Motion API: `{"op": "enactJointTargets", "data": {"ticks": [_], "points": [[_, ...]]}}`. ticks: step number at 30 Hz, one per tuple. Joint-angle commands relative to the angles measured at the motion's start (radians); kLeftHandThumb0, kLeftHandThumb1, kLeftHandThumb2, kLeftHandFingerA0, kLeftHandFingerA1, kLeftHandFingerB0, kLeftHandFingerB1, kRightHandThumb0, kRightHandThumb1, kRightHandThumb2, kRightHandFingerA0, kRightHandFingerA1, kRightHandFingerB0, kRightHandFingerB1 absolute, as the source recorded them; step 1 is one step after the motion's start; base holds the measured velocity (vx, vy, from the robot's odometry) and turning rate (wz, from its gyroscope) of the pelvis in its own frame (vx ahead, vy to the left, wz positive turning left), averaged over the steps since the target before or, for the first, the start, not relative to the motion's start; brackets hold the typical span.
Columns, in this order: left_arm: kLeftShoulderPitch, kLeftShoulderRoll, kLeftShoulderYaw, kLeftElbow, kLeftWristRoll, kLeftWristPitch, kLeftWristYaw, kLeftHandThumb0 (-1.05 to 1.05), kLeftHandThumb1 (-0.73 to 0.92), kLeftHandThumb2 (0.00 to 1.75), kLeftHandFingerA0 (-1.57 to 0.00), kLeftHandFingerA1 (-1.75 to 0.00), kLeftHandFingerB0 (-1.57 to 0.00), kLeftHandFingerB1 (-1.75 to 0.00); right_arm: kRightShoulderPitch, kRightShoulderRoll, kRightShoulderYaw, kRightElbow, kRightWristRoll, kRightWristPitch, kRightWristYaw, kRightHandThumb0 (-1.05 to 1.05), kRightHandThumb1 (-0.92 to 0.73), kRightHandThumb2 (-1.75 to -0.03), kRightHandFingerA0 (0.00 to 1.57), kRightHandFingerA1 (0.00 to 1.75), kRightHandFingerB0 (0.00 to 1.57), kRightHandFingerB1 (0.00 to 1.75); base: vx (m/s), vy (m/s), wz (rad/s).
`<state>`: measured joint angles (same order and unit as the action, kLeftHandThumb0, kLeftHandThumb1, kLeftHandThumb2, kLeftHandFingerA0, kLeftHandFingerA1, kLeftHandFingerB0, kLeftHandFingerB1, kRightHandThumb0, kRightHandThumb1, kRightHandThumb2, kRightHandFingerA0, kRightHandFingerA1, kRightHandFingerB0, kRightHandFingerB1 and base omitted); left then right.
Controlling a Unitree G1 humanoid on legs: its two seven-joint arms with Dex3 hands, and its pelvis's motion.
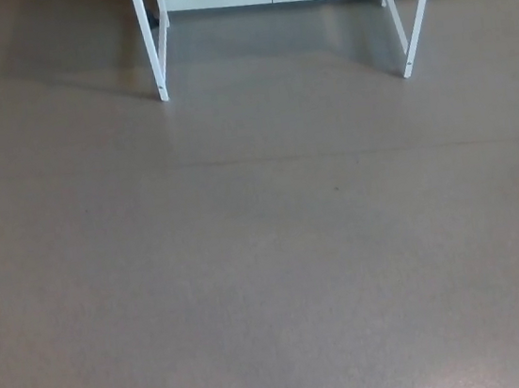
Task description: The robot walks towards a desk on which a file tray is kept in the middle and a toilet paper roll is kept on its right. The robot uses its right hand to hook on finger in the gap of the roll and grabs it, lifts it and places it on the tray.
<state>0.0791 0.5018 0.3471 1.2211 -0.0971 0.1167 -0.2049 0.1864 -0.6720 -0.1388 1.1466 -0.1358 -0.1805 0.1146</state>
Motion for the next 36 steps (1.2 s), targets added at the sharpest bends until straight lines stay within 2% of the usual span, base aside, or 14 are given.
{"op": "enactJointTargets", "data": {"ticks": [1,2,5,6,11,13,17,18,22,25,27,28,34,36], "points": [[0.008,0.017,0.002,-0.005,-0.018,-0.012,-0.055,-0.36,0.58,1.14,-0.01,-0.51,0.0,-0.5,0.021,0.001,-0.026,-0.021,0.047,-0.047,0.055,-0.46,-0.56,-0.67,0.05,0.26,0.07,0.26,0.01,0.007,0.11],[0.009,0.024,-0.012,0.005,-0.007,-0.004,-0.077,-0.81,0.73,1.09,-0.07,-0.52,-0.05,-0.46,0.023,-0.015,0.015,-0.021,-0.002,-0.07,0.037,-0.46,-0.62,-0.61,0.05,0.26,0.07,0.24,-0.11,-0.038,0.21],[0.013,0.026,-0.017,0.006,-0.006,-0.011,-0.089,-0.77,0.92,0.69,-0.06,-0.42,-0.1,-0.32,0.017,0.004,-0.021,-0.021,0.041,-0.067,0.044,-0.44,-0.58,-0.59,0.07,0.28,0.07,0.25,0.03,0.095,0.15],[0.012,0.026,-0.022,0.008,-0.002,-0.019,-0.083,-0.78,0.74,1.07,-0.04,-0.46,-0.07,-0.37,0.023,0.002,-0.021,-0.018,0.039,-0.093,0.041,-0.46,-0.56,-0.6,0.06,0.29,0.07,0.26,0.03,0.107,-0.04],[0.002,0.026,-0.027,0.017,-0.002,-0.031,-0.089,-0.8,0.74,1.07,-0.23,-0.59,-0.12,-0.48,0.011,-0.004,-0.01,-0.007,0.038,-0.064,0.043,-0.4,-0.57,-0.6,0.05,0.28,0.07,0.25,0.08,0.125,-0.05],[-0.005,0.026,-0.025,0.018,-0.006,-0.015,-0.078,-0.8,0.92,0.68,-0.28,-0.54,-0.2,-0.4,0.011,0.004,-0.023,0.002,0.052,-0.101,0.047,-0.36,-0.57,-0.59,0.06,0.27,0.08,0.26,0.19,0.26,-0.14],[0.013,0.026,-0.038,0.01,0.004,-0.058,-0.096,-0.79,0.92,0.73,-0.06,-0.36,-0.07,-0.28,0.005,0.017,-0.034,-0.025,0.061,-0.021,0.035,-0.36,-0.57,-0.59,0.06,0.27,0.08,0.26,0.26,0.466,-0.1],[0.017,0.021,-0.024,0.01,-0.012,-0.064,-0.103,-0.81,0.78,1.14,0.0,-0.3,-0.08,-0.26,0.013,0.008,-0.028,-0.029,0.053,-0.047,0.054,-0.41,-0.55,-0.67,0.05,0.27,0.06,0.24,0.26,0.186,0.05],[0.01,0.02,-0.024,0.015,-0.009,-0.031,-0.071,-0.81,0.92,0.69,-0.3,-0.57,-0.21,-0.4,-0.013,0.014,-0.025,-0.03,0.04,0.036,0.031,-0.4,-0.58,-0.61,0.04,0.25,0.05,0.22,0.23,0.052,0.04],[0.02,0.023,-0.029,0.009,-0.007,-0.036,-0.094,-0.38,0.52,1.11,0.0,-0.51,0.0,-0.5,-0.011,0.007,-0.03,-0.002,0.041,-0.034,0.069,-0.41,-0.54,-0.7,0.04,0.26,0.05,0.19,0.26,-0.08,0.13],[0.022,0.015,-0.028,0.014,-0.006,-0.04,-0.08,-0.81,0.92,0.72,-0.18,-0.48,-0.13,-0.36,-0.02,0.003,-0.026,-0.007,0.038,-0.012,0.05,-0.45,-0.54,-0.68,0.04,0.26,0.06,0.23,0.23,-0.134,0.12],[0.025,0.015,-0.034,0.013,-0.001,-0.049,-0.085,-0.38,0.52,1.12,0.0,-0.52,0.0,-0.5,-0.015,0.002,-0.025,-0.011,0.037,-0.017,0.049,-0.45,-0.54,-0.68,0.03,0.27,0.05,0.23,0.25,-0.212,0.24],[0.026,0.011,-0.028,0.007,-0.006,-0.031,-0.089,-0.81,0.92,0.72,-0.19,-0.45,-0.13,-0.35,0.008,0.014,-0.037,-0.132,0.053,0.11,0.061,-0.42,-0.55,-0.7,0.02,0.24,0.05,0.21,0.38,-0.241,0.3],[0.025,0.008,-0.031,0.009,-0.008,-0.032,-0.102,-0.84,0.79,1.15,0.0,-0.35,-0.12,-0.29,-0.022,0.027,-0.057,-0.149,0.074,0.194,0.054,-0.39,-0.54,-0.7,0.02,0.23,0.05,0.21,0.3,-0.148,0.01]]}}
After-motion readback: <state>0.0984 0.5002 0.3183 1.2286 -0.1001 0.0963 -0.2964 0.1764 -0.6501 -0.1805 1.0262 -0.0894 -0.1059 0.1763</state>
